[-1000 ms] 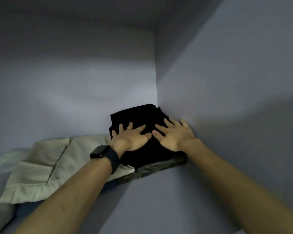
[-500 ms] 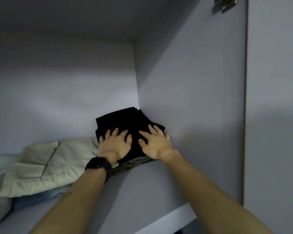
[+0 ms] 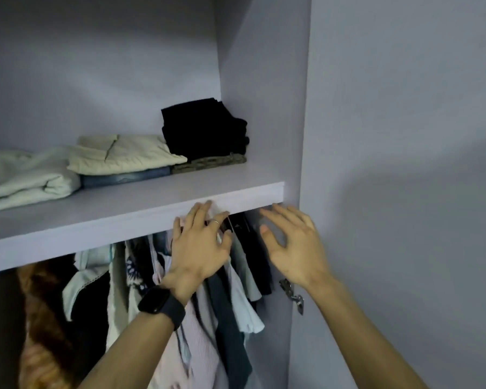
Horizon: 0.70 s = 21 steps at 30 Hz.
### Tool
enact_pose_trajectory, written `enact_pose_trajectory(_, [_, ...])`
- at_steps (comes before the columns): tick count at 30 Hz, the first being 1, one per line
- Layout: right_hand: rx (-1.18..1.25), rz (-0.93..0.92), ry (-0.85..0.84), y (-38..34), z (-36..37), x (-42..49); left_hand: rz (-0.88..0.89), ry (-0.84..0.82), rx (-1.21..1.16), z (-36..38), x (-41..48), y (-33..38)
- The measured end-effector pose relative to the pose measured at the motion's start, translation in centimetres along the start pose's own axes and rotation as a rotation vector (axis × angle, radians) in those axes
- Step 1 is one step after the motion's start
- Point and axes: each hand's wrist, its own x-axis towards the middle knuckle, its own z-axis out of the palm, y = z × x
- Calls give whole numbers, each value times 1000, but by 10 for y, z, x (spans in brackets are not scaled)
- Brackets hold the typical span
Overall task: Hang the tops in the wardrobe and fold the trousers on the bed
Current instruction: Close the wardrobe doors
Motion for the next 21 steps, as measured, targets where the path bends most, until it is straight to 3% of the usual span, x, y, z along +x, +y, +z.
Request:
enact_pose_trajectory(6, [121, 120, -33, 15, -2, -114, -92, -174, -119, 38, -117, 10])
enact_pose_trajectory(12, [76, 315, -128, 29, -3, -235, -126, -376, -320, 86, -215, 31])
enact_pose_trajectory(18, [34, 539, -86, 34, -32, -327, 10, -598, -590, 110, -262, 72])
enact_pose_trajectory(21, [37, 635, 68, 38, -56, -346, 142, -615, -701, 108, -252, 104])
